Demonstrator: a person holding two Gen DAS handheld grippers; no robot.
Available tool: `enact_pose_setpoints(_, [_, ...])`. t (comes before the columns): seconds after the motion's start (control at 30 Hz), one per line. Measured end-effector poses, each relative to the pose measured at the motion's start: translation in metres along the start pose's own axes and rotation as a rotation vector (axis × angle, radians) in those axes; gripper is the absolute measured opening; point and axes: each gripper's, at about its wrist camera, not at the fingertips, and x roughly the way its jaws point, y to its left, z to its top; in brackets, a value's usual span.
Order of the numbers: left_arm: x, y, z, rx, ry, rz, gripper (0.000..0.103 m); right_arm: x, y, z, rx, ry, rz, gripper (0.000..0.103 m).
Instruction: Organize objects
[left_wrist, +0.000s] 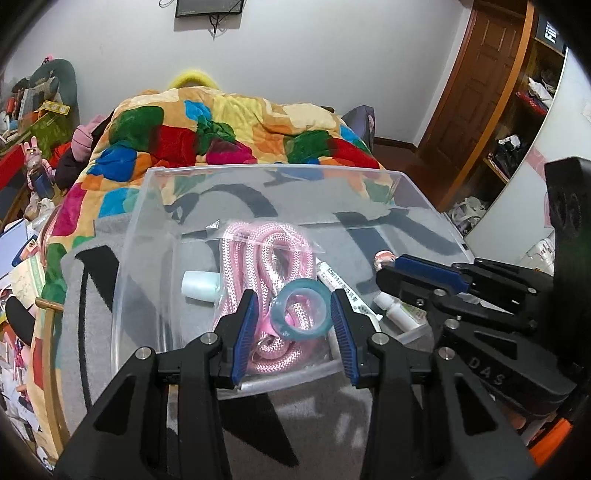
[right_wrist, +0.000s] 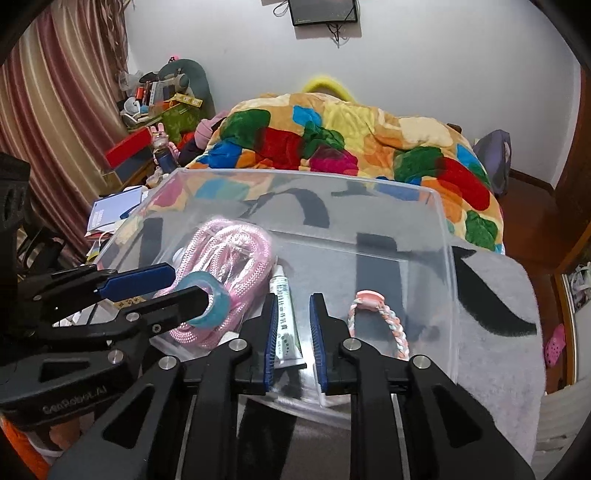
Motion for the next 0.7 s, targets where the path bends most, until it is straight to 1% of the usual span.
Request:
enact_pose_setpoints(0.07, [-0.006, -0.001, -0.001, -0.003, -0.012, 0.000, 0.048, -0.007, 0.001, -0.001, -0.006, -0.011, 0.002, 0.021])
enact_pose_setpoints(0.13, [-0.014, -0.001, -0.003, -0.003, -0.031, 0.005, 0.058, -0.018, 0.002, -0.004, -0.009, -0.027, 0.009, 0.024])
enact_pose_setpoints(0.17, [-0.019, -0.002, -0.003, -0.004, -0.044, 0.011, 0.061, -0.026, 0.002, -0.006, -0.009, -0.042, 0.011, 0.029])
enact_pose_setpoints(0.2, [-0.024, -0.002, -0.004, -0.004, -0.058, 0.017, 0.068, -0.031, 0.002, -0.007, -0.010, -0.052, 0.012, 0.036])
enact_pose_setpoints(0.23, [-0.029, -0.003, -0.004, -0.003, -0.072, 0.021, 0.072, -0.036, 0.003, -0.008, -0.010, -0.064, 0.010, 0.041])
enact_pose_setpoints(0.27, [-0.036, -0.004, -0.006, -0.001, -0.089, 0.026, 0.074, -0.045, 0.003, -0.011, -0.012, -0.087, 0.006, 0.051])
enact_pose_setpoints(0.3, [-0.042, -0.005, -0.007, 0.001, -0.102, 0.028, 0.079, -0.050, 0.004, -0.012, -0.016, -0.103, 0.004, 0.060])
enact_pose_setpoints(0.33, [-0.045, -0.005, -0.008, 0.001, -0.111, 0.030, 0.084, -0.056, 0.004, -0.014, -0.020, -0.120, -0.001, 0.064])
enact_pose_setpoints(0.37, [-0.052, -0.006, -0.010, 0.001, -0.129, 0.033, 0.086, -0.063, 0.005, -0.016, -0.024, -0.138, -0.008, 0.071])
enact_pose_setpoints(0.4, [-0.058, -0.006, -0.012, 0.000, -0.146, 0.038, 0.090, -0.069, 0.006, -0.018, -0.028, -0.158, -0.017, 0.076])
enact_pose_setpoints(0.5, [-0.072, -0.007, -0.018, 0.005, -0.196, 0.048, 0.091, -0.084, 0.011, -0.026, -0.049, -0.197, -0.029, 0.082])
enact_pose_setpoints(0.6, [-0.082, -0.007, -0.026, 0.012, -0.230, 0.049, 0.091, -0.092, 0.014, -0.035, -0.066, -0.220, -0.047, 0.083])
enact_pose_setpoints(0.7, [-0.089, -0.008, -0.035, 0.018, -0.248, 0.055, 0.091, -0.099, 0.017, -0.044, -0.072, -0.233, -0.050, 0.084])
